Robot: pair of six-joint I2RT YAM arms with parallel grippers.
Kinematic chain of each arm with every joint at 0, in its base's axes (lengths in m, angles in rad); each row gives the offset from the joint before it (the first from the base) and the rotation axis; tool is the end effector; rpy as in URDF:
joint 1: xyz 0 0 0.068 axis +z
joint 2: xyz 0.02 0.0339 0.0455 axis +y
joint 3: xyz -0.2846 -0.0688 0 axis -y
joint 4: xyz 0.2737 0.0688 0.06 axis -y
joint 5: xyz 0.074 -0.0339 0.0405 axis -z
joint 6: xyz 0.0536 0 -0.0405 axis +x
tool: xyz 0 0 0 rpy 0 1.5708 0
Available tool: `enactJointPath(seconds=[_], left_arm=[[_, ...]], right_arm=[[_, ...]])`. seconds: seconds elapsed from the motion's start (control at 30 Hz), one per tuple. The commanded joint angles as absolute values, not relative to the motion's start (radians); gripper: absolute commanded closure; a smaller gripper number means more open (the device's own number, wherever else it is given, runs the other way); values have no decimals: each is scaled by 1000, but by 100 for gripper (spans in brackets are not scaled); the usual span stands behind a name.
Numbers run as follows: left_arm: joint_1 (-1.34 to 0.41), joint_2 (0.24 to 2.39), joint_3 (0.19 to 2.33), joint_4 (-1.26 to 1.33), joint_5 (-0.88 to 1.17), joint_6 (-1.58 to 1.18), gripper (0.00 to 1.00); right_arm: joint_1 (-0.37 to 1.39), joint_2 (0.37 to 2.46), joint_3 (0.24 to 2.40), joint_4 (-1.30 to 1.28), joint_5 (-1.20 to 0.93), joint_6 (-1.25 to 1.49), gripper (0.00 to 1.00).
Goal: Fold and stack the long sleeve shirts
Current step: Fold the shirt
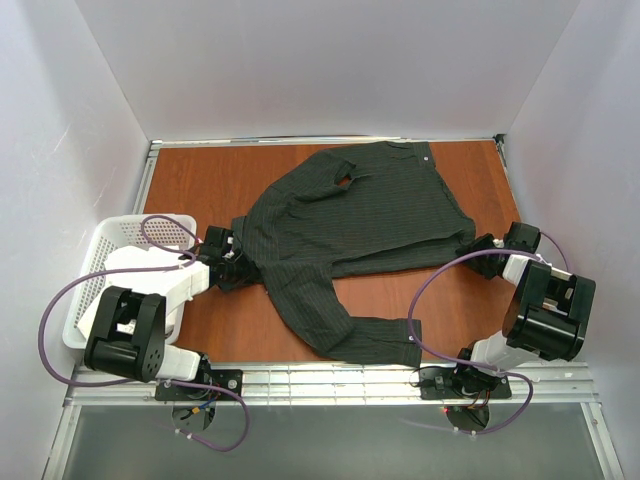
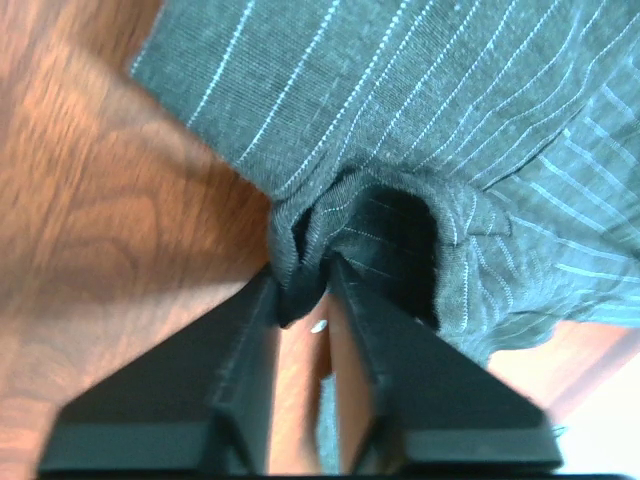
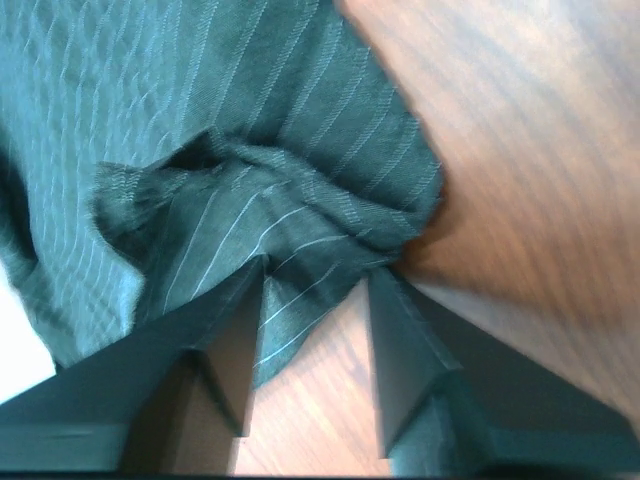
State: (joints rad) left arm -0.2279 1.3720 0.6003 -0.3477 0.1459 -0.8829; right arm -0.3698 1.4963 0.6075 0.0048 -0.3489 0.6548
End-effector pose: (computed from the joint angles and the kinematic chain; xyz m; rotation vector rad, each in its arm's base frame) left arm 0.2488 -0.0657 0.1303 -0.8529 2.6561 -0.5109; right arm 0.2833 -0.0902 0.1265 1.0687 2.2161 0.5531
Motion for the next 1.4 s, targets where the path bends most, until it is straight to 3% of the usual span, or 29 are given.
enactJointPath(seconds=[0.0,0.03,0.17,0.2,0.6,0.67,0.83,0.87,0.97,1.03,1.07,1.17,1.37], left_arm=[[-224,1402,609,-359,107,-877,85],[-224,1402,611,-360,104,-879,89],[-224,1410,630,-376,95,-879,98],[-224,1410,647,-399,80,-876,100],[-219,1381,703,-563,-38,-848,100],[-221,1382,678,-552,-3,-851,100],[-221,1335,690,-549,37,-842,77],[-221,1307,699,-554,34,-832,68],[-221,1275,736,-583,15,-813,50],[-221,1256,753,-603,12,-787,40],[-221,1247,762,-621,12,-778,30],[-221,1218,799,-652,-41,-736,20],[-221,1164,876,-654,-117,-597,18]], right_arm=[[-377,1554,589,-28,-249,627,69],[-380,1558,594,-29,-245,615,71],[-394,1574,618,-43,-236,592,97],[-397,1569,624,-55,-227,586,99],[-417,1497,723,-284,-63,474,99],[-419,1500,719,-305,-54,466,92],[-373,1415,741,-353,-51,422,66],[-353,1390,742,-360,-43,417,55],[-226,1252,739,-385,-5,408,38],[-91,1207,736,-417,36,400,34],[-42,1171,735,-432,69,397,32],[142,1150,736,-521,77,362,31],[516,1128,733,-667,23,275,33]])
